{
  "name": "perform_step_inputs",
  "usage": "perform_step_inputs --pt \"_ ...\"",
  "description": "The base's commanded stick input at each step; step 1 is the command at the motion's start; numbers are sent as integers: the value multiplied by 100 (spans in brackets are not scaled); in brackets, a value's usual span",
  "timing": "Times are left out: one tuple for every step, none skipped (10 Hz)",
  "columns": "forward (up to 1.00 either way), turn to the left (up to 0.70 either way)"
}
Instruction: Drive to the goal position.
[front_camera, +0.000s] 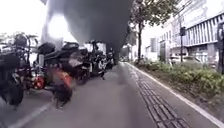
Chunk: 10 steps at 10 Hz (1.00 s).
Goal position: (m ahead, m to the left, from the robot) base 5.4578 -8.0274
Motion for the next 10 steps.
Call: perform_step_inputs --pt "70 0" --pt "70 0" --pt "70 0" --pt "70 0" --pt "70 0" --pt "70 0" --pt "70 0" --pt "70 -8" --pt "70 -13" --pt "70 -10"
